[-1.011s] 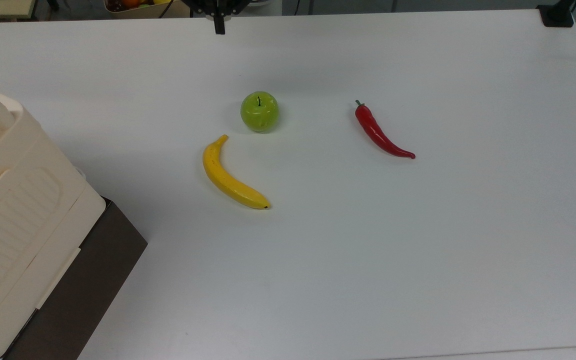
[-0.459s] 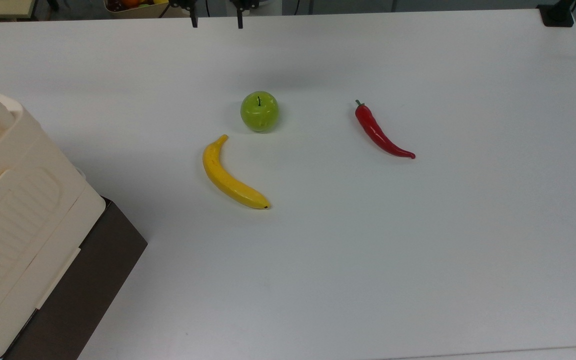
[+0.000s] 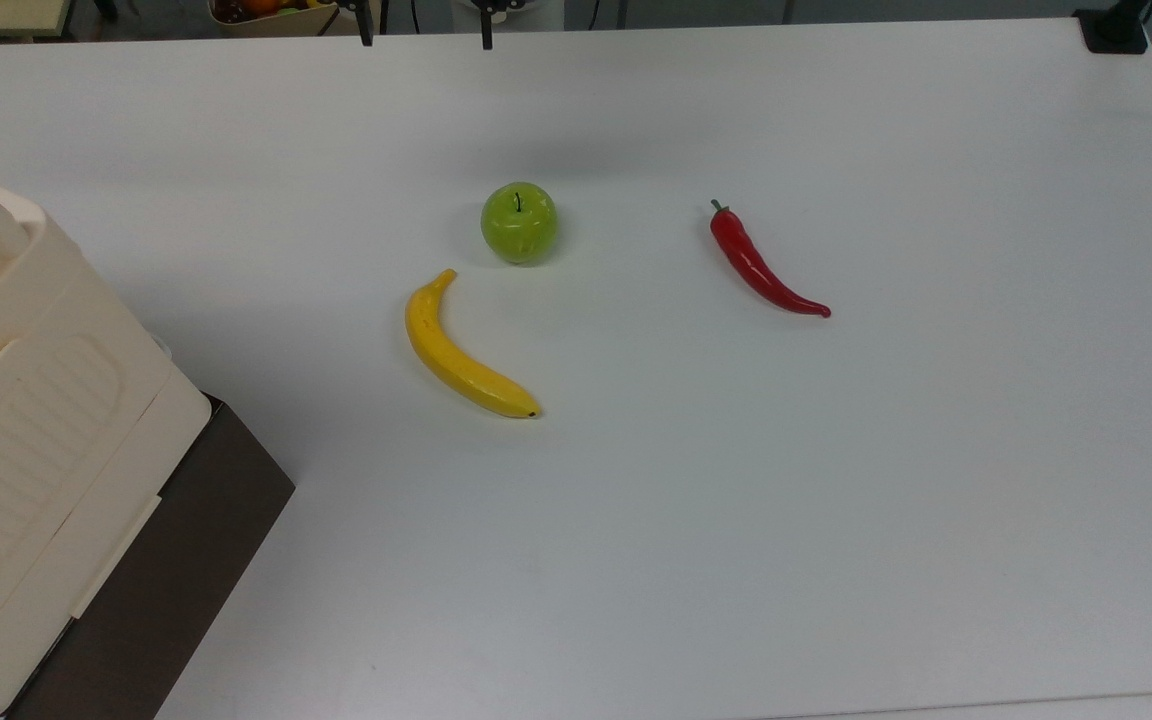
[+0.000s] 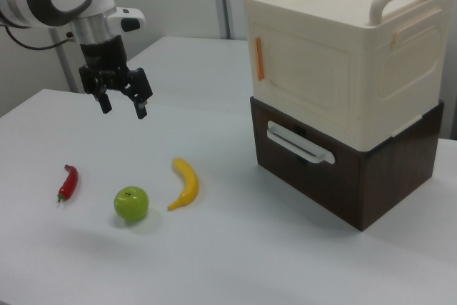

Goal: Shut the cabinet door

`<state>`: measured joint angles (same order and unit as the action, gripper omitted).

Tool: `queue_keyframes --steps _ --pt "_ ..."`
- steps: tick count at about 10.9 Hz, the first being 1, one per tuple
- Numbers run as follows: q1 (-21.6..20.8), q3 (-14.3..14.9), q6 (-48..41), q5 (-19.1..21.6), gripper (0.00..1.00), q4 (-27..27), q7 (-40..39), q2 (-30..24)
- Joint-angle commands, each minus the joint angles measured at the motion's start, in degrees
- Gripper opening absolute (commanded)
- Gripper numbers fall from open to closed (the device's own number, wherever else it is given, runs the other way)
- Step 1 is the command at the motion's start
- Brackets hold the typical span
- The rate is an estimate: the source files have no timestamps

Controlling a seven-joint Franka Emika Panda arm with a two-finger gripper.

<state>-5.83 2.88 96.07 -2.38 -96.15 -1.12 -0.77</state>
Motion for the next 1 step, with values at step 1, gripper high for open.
queue_keyframes --steps 1 --pt "0.47 -0.15 -3.17 -0.88 1.0 1.23 -0.29 -0.37"
